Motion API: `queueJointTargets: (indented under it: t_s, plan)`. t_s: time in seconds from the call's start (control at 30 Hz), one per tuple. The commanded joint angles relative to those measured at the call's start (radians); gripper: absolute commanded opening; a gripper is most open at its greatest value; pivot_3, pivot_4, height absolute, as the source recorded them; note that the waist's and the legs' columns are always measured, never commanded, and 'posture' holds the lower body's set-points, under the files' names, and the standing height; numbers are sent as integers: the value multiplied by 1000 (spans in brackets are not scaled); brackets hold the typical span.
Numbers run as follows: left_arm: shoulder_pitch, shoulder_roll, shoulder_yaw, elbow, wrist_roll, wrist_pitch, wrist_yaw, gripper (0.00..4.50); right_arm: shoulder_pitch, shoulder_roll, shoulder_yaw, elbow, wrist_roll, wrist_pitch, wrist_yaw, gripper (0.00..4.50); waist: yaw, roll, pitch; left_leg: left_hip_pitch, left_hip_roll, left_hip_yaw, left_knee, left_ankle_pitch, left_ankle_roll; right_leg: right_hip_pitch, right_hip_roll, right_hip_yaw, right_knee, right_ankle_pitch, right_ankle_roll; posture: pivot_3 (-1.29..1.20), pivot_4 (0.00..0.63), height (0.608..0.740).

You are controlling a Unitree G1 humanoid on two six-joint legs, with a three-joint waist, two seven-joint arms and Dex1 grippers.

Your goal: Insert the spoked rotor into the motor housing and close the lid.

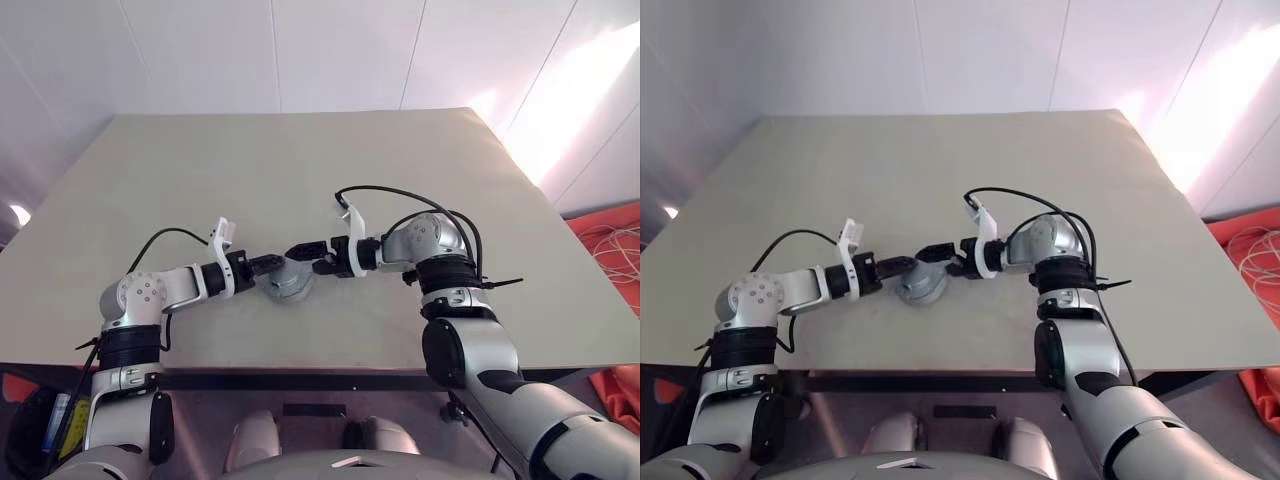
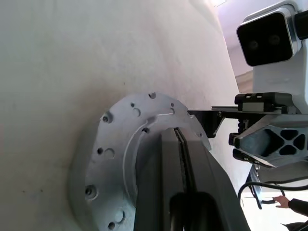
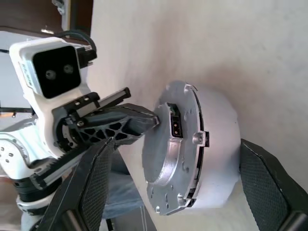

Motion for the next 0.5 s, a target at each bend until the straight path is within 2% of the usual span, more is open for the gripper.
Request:
queueJointTargets:
  t_s: [0.03,0.27,0.5]
  plan:
    - [5,-6,-22,19,31,11,20,0,-41,67,-26,-64,92,44,11,4479,0,0,0,-1,0,0,0,0,0,0,0,0,0,0,-1,0,0,740]
    - [4,-7,-18,20,36,9,18,0,-35,74,-18,-98,94,63,13,4479,1,0,0,-6,0,0,0,0,0,-4,0,0,0,1,-2,0,0,740]
    - [1,-7,-14,21,39,4,17,0,14,49,65,-147,69,40,21,4479,0,0,0,-5,0,0,0,0,0,-3,0,0,0,0,0,0,0,740]
